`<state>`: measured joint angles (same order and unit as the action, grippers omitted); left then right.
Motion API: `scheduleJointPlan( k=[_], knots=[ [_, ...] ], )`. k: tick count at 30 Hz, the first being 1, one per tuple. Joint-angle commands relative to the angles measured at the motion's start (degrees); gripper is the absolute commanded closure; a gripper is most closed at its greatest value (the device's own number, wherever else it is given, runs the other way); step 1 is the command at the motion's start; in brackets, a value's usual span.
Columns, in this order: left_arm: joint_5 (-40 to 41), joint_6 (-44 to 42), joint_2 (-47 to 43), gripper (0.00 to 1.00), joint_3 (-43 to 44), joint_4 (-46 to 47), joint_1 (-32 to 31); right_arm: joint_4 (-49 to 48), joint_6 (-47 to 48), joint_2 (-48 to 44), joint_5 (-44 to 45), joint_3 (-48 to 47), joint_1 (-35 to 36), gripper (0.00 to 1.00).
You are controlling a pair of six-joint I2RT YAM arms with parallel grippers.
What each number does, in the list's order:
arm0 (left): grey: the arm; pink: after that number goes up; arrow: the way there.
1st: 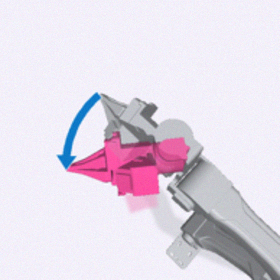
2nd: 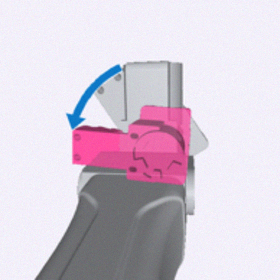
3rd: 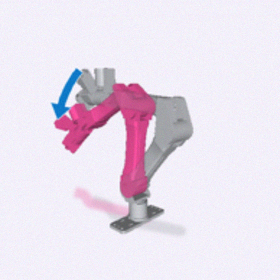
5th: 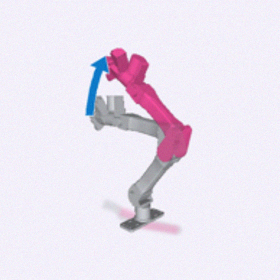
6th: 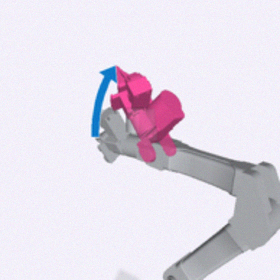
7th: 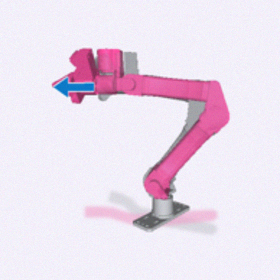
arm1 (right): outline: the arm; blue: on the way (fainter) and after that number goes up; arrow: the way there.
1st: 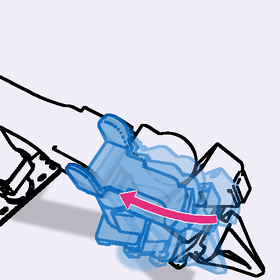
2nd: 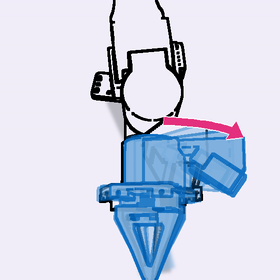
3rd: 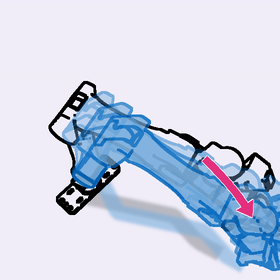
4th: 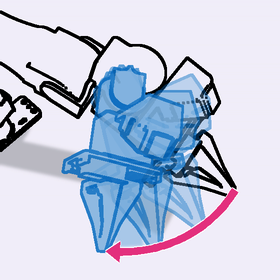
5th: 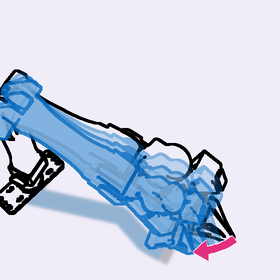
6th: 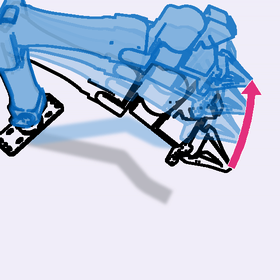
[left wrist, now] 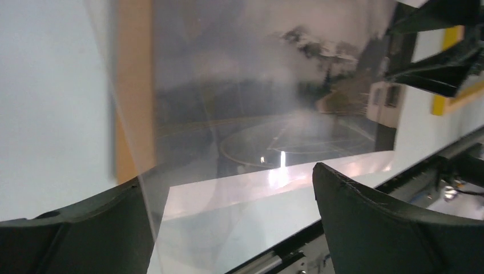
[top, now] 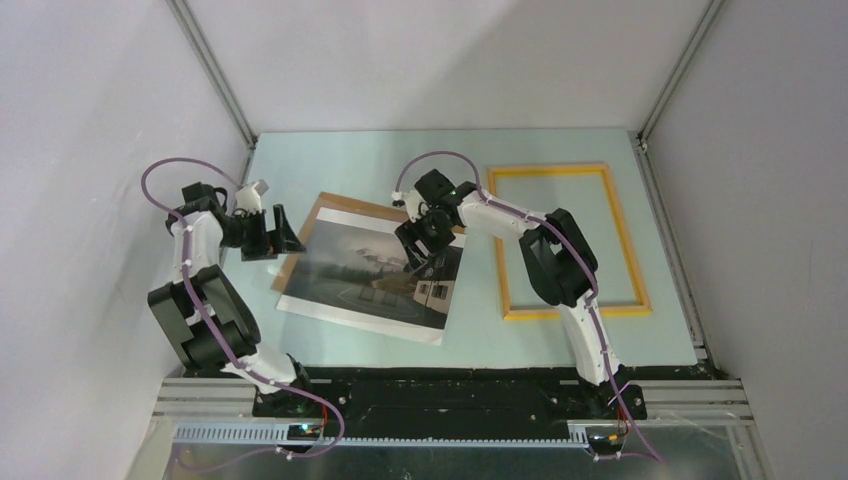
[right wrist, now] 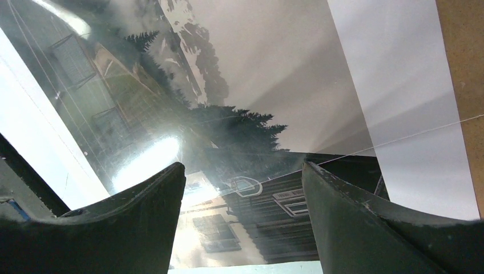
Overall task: Put the photo into the frame
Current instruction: Pick up the photo frame item at the center of the board.
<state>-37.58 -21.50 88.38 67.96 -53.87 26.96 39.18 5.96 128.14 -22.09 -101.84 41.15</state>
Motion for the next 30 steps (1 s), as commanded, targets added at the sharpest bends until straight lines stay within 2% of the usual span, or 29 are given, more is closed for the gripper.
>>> scheduleJointPlan(
  k=[1,8,12,20,23,27,30],
  knots=[
    [-10.37,0.48,-0.87,0.03,1.08,-5.47,-1.39,-1.64,-0.31,3.61,-3.16,3.72,0.22,0.2],
    [-10.02,1.46,-1.87,0.06,2.49,-6.45,-1.71,-3.65,-0.51,2.76,-5.2,5.5,-1.03,0.2],
    [-7.83,2.86,-2.94,0.14,3.47,-6.47,-2.29,-4.59,-0.52,2.32,-5.49,6.41,-1.48,0.2],
    [-4.43,3.83,-3.85,0.48,5.25,-6.51,-4.71,-5.23,-1.16,1.79,-6.37,7.32,-2.71,0.2],
    [-2.95,3.76,-3.79,0.58,6.44,-6.51,-5.68,-5.38,-1.25,1.07,-6.75,7.53,-3.09,0.2],
    [-1.0,4.04,-3.37,0.79,8.31,-6.47,-6.88,-5.3,-1.3,-0.47,-6.94,7.62,-3.62,0.18],
    [0.32,4.32,-3.26,0.91,10.27,-6.51,-7.96,-4.97,-1.24,-2.47,-6.84,7.73,-4.06,0.16]
  ],
)
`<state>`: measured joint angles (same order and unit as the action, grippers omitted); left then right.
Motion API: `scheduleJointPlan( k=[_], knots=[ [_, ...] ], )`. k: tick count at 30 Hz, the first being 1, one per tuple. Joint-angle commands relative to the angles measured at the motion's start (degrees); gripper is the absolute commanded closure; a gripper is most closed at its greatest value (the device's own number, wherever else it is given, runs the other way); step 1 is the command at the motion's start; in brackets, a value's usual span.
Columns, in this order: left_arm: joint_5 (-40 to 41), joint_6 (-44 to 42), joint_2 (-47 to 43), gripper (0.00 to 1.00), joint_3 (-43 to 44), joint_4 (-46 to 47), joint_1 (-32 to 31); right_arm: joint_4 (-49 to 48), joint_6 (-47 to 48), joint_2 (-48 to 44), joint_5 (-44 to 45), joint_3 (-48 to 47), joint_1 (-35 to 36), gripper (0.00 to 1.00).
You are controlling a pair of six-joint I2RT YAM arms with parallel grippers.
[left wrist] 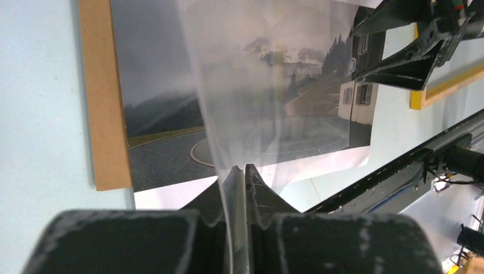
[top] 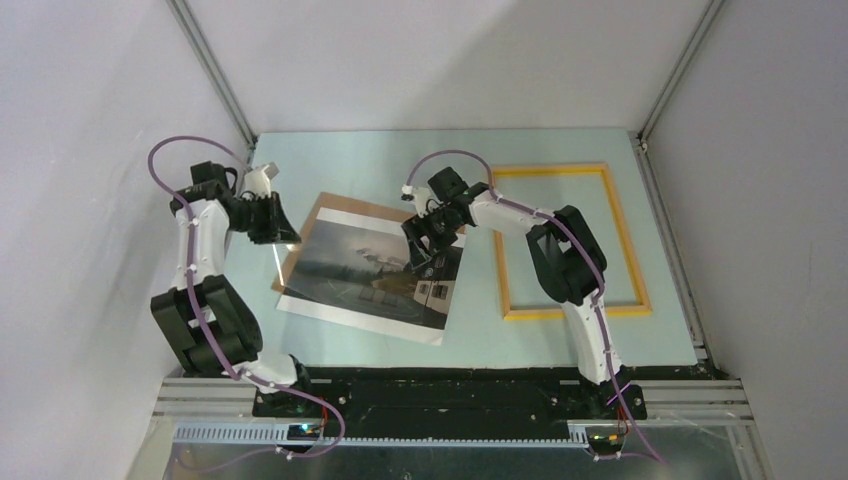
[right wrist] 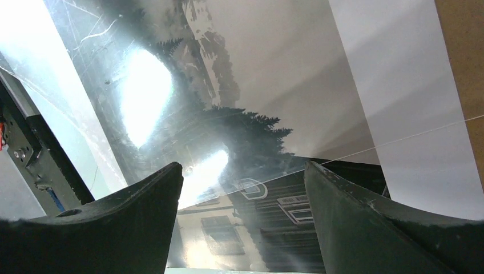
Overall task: Put the photo into the frame
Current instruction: Pick up the photo frame item at the center of the board.
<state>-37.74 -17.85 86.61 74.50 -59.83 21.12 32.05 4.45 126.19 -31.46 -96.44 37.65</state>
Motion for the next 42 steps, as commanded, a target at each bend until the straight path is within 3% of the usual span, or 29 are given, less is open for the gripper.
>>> scheduleJointPlan(
  k=[1,5,11,19,27,36,42],
  knots=[
    [1.28,0.81,-1.5,0.97,4.17,-0.55,-2.44,2.28,0.33,-1.09,2.63,2.37,-0.82,0.16],
    [3.42,-0.03,-2.2,1.0,7.31,-1.51,-4.66,3.24,1.06,-5.51,2.82,2.52,-2.44,0.13],
    [3.91,-4.09,-4.91,1.0,11.43,-4.33,-9.73,4.99,3.64,-16.28,1.01,3.06,-5.52,0.01],
    [4.74,-7.06,-9.28,1.0,19.66,-8.52,-21.34,6.66,6.25,-27.61,-4.41,3.09,-8.62,0.01],
    [2.62,-2.93,-8.98,1.0,33.36,-10.22,-30.5,6.57,12.5,-35.46,-7.19,3.07,-10.89,0.01],
    [4.08,-0.86,-7.05,1.0,46.45,-11.89,-36.98,6.02,16.86,-47.06,-2.97,2.93,-15.09,0.0],
    [5.16,-4.83,-8.24,1.0,48.16,-13.14,-40.23,8.85,20.34,-51.83,-2.08,0.23,-16.26,0.01]
  ],
)
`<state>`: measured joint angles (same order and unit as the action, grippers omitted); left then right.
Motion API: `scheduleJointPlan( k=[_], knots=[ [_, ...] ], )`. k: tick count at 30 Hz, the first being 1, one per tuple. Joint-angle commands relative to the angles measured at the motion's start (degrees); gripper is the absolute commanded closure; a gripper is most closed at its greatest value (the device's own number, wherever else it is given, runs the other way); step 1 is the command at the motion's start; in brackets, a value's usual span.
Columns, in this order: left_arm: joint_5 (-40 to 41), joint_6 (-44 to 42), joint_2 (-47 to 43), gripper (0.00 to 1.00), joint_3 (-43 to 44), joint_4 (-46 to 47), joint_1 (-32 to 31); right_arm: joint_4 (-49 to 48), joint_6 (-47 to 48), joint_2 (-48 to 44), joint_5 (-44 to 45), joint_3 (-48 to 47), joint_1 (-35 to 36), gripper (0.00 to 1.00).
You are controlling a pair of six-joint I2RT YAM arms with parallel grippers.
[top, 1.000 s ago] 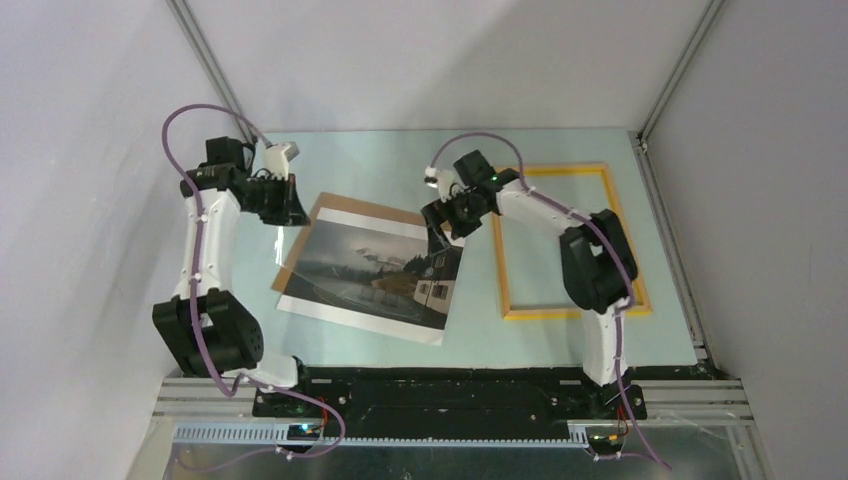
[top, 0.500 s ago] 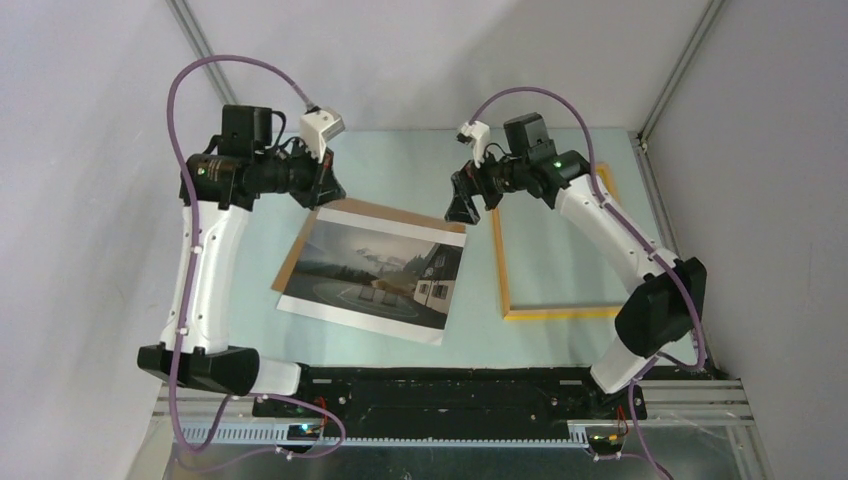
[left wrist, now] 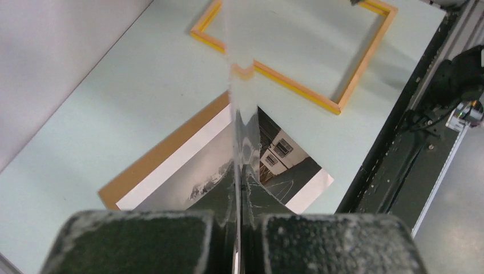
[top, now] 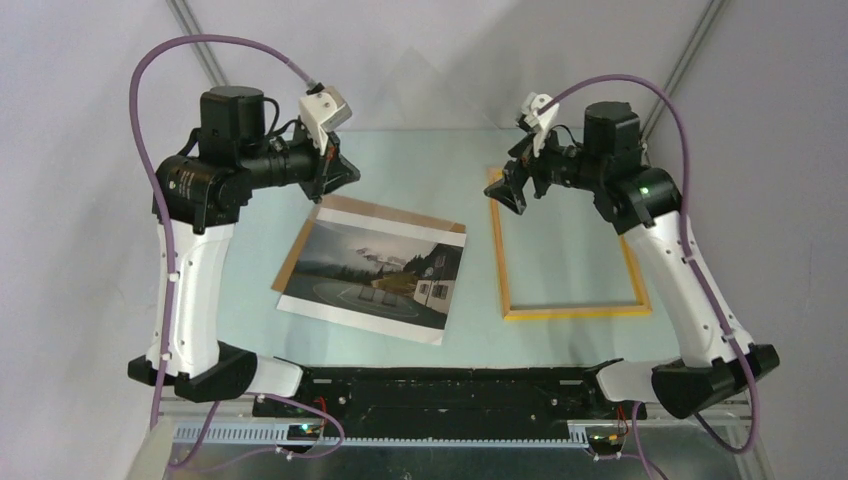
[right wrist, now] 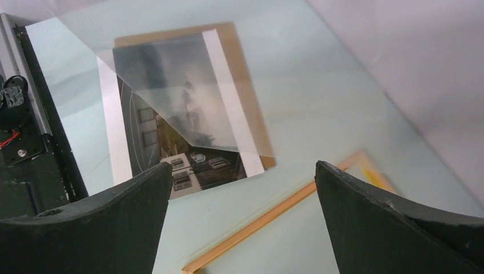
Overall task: Put the photo into the frame
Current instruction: Pick up the photo frame item at the center of the board.
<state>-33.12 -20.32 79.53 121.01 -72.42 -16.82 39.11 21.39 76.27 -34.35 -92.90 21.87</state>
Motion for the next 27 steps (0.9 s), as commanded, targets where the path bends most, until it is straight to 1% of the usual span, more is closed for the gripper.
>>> scheduleJointPlan(
  k=[1,9,15,22,27],
  knots=[
    [1.02,-3.66,-1.35,1.0,1.4,-1.06,-2.8,2.13,3.82,-2.15,0.67,-4.19,-0.58,0.01],
    [7.11,-10.38,-3.02,1.0,-1.63,-3.28,-9.18,6.87,7.59,-2.28,-3.4,-7.4,-0.6,0.01],
    [7.86,-14.5,-4.8,1.0,-2.75,-3.88,-12.33,8.37,11.64,-2.95,-7.43,-5.54,-0.92,0.01],
    [9.48,-18.12,-6.91,1.0,-4.97,-4.31,-15.16,8.79,13.76,-2.71,-15.43,-3.63,-1.57,0.03],
    [8.12,-20.91,-8.06,1.0,-6.85,-4.65,-16.82,10.67,15.84,-1.7,-18.31,-3.63,-0.16,0.05]
  ],
)
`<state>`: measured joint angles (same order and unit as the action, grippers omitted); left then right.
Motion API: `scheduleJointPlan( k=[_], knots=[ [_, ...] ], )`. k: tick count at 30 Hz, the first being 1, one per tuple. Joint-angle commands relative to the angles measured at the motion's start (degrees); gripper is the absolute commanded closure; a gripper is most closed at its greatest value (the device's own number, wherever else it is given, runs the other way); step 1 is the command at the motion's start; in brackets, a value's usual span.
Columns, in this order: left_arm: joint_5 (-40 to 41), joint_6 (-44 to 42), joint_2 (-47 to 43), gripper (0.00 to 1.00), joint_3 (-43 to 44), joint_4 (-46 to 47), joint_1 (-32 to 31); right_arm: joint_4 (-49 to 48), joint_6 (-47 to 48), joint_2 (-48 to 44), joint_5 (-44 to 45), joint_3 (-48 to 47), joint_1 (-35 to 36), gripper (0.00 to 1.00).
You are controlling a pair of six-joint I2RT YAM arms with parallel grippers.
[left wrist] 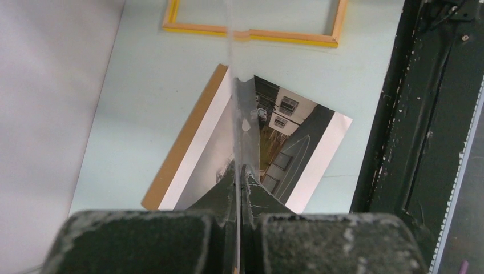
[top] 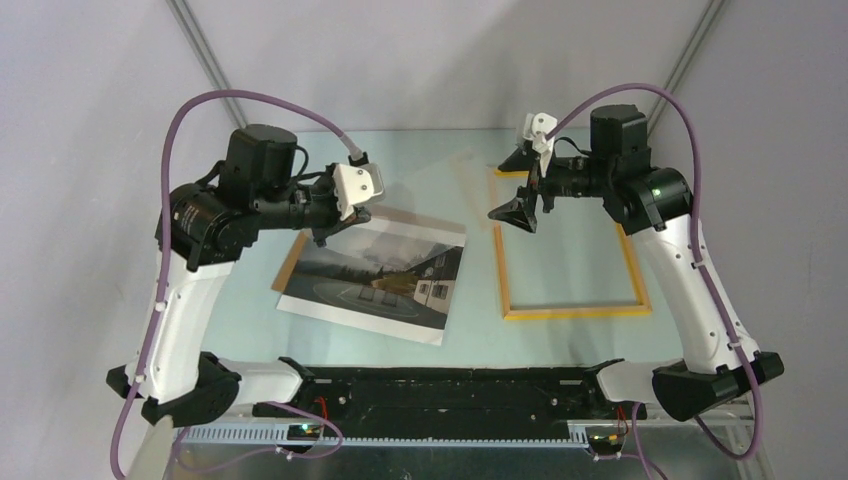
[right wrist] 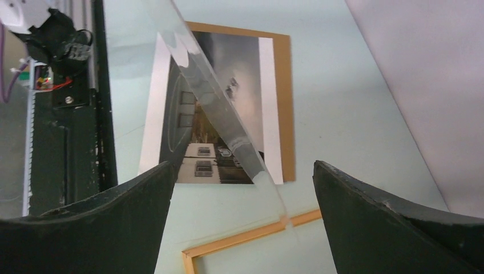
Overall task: Put the photo into the frame
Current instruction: Pick up the photo frame item at the center of the board.
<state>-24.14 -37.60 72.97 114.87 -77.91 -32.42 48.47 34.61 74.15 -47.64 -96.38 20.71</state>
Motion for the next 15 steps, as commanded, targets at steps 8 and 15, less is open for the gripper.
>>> scheduleJointPlan(
  k=[8,15],
  knots=[
    [-1.38,-5.16,-1.0,1.0,0.22,0.87,-1.36,3.1,3.76,-0.17,-8.19,2.99,4.14,0.17],
    [-1.62,-5.73,-0.44,1.0,0.43,0.94,-1.4,0.1,1.42,-1.96,-10.01,7.8,5.36,0.4]
  ],
)
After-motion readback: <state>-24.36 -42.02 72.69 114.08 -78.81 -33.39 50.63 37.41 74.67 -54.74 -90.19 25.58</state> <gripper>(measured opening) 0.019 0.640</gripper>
